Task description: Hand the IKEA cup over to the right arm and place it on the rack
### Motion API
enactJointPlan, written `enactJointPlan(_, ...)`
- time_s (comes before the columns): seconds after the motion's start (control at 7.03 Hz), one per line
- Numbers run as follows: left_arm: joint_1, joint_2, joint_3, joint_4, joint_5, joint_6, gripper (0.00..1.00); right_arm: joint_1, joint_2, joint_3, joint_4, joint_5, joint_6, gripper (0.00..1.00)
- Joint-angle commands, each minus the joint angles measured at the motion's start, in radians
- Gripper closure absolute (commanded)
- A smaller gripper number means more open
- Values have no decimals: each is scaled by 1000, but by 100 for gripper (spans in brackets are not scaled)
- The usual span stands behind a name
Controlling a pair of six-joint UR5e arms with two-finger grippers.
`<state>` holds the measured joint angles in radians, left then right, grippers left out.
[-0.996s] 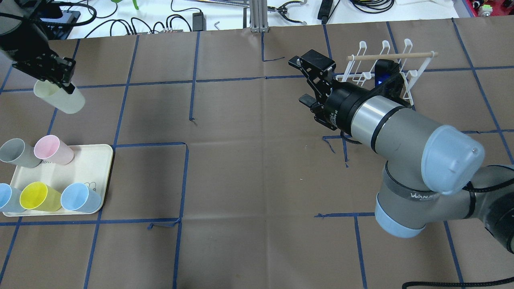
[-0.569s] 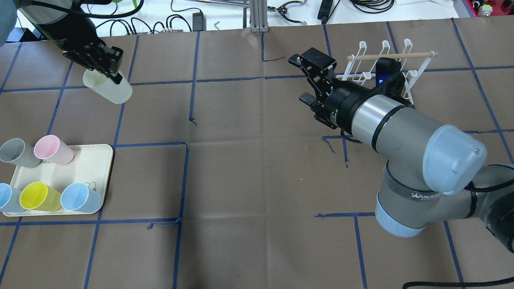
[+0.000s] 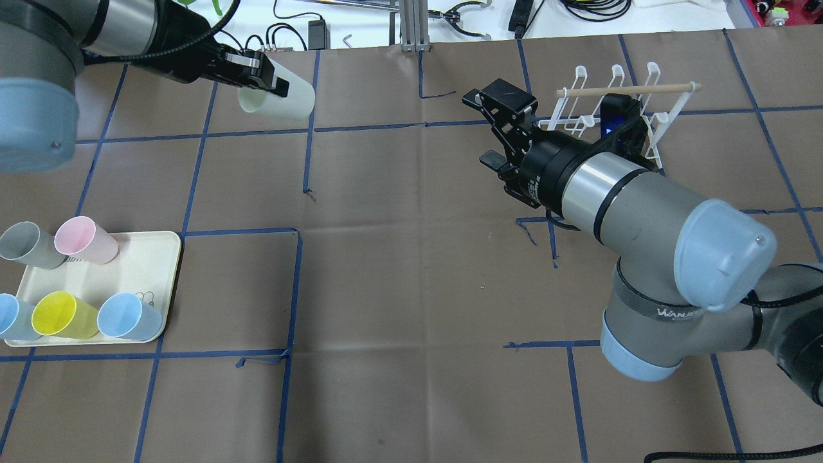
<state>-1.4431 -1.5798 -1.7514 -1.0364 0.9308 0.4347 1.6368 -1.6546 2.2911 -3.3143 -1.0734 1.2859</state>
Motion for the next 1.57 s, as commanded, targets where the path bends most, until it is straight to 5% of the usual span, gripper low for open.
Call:
enactJointPlan(0.0,0,88,-271,401,-188,1,100,8,1,1,-1,-2,-2,0)
enactJointPlan(0.57,-6,130,-554,904,-248,1,100,9,4,4,-1,-2,0,0)
enactJointPlan(1.0,-85,3,-553,1128,-251,-22,100,24,13,13,60,-42,-4,0)
enactJointPlan(1.42,-95,-5,-551,1147,-250,-34,100,110,4,21,65,-68,188,0)
